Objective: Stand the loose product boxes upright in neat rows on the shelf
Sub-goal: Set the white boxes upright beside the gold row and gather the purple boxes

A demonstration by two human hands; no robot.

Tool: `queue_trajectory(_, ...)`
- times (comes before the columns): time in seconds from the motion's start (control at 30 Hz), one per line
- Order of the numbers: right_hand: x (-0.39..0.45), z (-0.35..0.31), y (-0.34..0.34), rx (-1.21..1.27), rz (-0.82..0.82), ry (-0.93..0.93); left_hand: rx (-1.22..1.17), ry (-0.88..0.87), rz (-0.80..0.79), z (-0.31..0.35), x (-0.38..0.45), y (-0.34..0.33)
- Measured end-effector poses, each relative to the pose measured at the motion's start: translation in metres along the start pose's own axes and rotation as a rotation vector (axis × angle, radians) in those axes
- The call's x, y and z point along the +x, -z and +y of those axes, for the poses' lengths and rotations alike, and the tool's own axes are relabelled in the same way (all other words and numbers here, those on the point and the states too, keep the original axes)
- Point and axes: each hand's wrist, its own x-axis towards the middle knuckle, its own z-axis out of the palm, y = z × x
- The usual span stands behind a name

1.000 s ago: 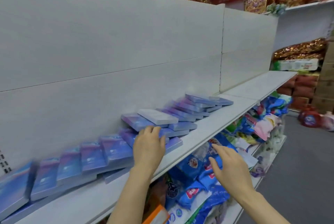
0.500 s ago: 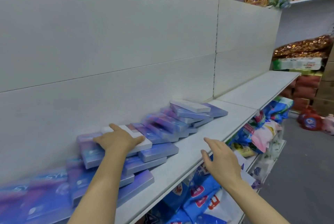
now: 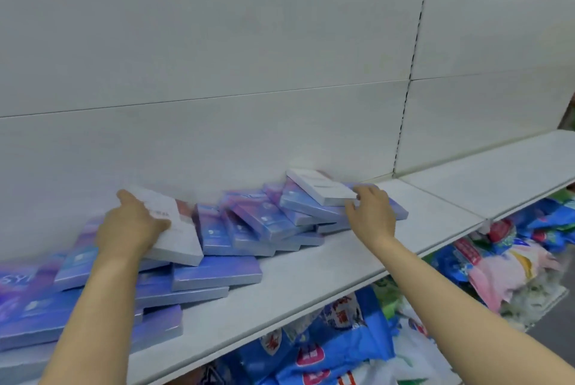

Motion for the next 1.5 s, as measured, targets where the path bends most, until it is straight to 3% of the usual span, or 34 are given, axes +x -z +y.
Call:
queue_trajectory(0.13,0.049,0.007,-0.008,0.026,-0.228,-0.127,-0.262,-0.097,0.217,-0.017,-0.023,0.001)
queue_trajectory(0.27,0.075,-0.001,-0.006,0.284,-0.541,-0.240,-0.713,-0.071,0.275,-0.016,-0.051,0.003)
queue_trajectory(0.43,0.090,-0.003,-0.001,0.414,-0.708,-0.321,-0.872,-0.093,0.355,-0.007,-0.076,-0.010)
queue_trajectory(0.6,0.093,-0.001,0.011,0.652,-0.551,-0.341,-1.027,-0.108,0.402,0.002,-0.096,-0.022)
queue_trajectory(0.77,0.072,0.002,0.024,0.751,-0.372,-0.267,-1.141,-0.114,0.425,0.008,-0.109,-0.024)
queue_trajectory(0.87,0.037,-0.006,0.032,0.960,-0.320,-0.187,-1.174,-0.109,0.408,0.008,-0.118,-0.026)
queue_trajectory(1.13,-0.067,-0.052,0.048,1.246,-0.368,-0.095,-1.253,-0.117,0.353,-0.013,-0.143,-0.007)
queue_trajectory(1.5,-0.190,-0.118,0.066,1.459,-0.402,-0.166,-1.289,-0.153,0.276,-0.100,-0.185,0.060)
